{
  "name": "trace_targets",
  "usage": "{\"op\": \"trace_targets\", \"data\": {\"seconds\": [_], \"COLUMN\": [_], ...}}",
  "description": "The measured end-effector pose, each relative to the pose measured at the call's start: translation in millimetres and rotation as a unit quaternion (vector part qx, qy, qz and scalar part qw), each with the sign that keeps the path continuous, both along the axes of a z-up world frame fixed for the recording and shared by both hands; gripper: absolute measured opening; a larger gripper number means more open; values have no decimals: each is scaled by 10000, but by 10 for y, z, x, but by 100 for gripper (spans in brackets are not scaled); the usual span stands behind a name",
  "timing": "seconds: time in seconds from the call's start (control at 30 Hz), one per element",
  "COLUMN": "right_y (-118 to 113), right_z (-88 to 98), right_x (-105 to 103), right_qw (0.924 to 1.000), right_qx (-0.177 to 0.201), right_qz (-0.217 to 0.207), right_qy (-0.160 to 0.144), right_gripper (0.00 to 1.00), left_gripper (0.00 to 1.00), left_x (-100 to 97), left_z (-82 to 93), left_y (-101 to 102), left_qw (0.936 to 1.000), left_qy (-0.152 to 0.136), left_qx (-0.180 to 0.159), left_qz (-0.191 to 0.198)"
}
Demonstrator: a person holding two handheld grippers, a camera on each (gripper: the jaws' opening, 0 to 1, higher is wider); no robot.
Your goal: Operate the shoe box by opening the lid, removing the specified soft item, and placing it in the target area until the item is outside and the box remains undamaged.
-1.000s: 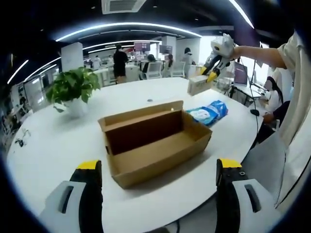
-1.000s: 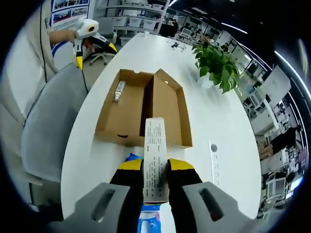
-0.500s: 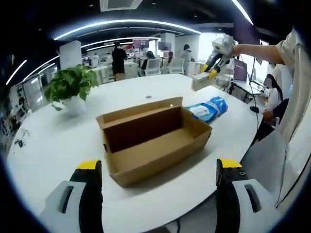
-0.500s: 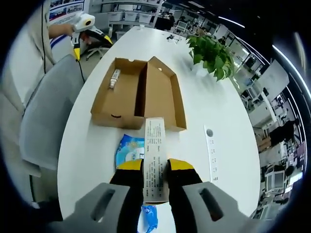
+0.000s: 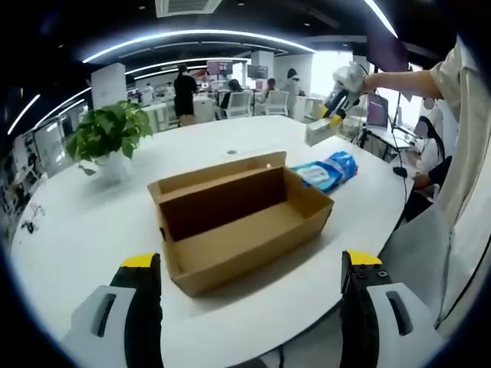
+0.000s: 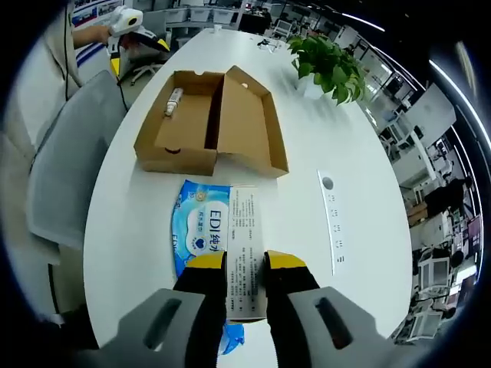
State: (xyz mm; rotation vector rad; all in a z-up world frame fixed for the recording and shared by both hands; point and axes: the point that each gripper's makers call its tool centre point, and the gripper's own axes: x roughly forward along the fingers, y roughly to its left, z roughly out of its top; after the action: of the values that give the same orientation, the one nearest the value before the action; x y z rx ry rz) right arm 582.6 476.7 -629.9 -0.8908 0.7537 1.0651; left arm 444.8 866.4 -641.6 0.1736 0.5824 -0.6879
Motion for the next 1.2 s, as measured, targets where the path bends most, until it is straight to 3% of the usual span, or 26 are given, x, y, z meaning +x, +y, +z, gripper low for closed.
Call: {"op": "trace_targets", "data": {"seconds": [0.8, 1.2], "right_y": [-523, -780], "right_z": [-542, -831], "right_x": [235, 200], "right_qw": [9983, 9962], "right_qx": [-429, -621], "right_qz": [-229, -234], "right_qy": [306, 561], "right_gripper": [16, 16], "left_gripper": [100, 100], "left_x": [111, 159], "left_z": [-92, -100], "left_y": [-14, -75], "left_qw": [9998, 9995], "left_qy": [141, 191], "left_qx": [141, 237], "left_qz": [57, 69]}}
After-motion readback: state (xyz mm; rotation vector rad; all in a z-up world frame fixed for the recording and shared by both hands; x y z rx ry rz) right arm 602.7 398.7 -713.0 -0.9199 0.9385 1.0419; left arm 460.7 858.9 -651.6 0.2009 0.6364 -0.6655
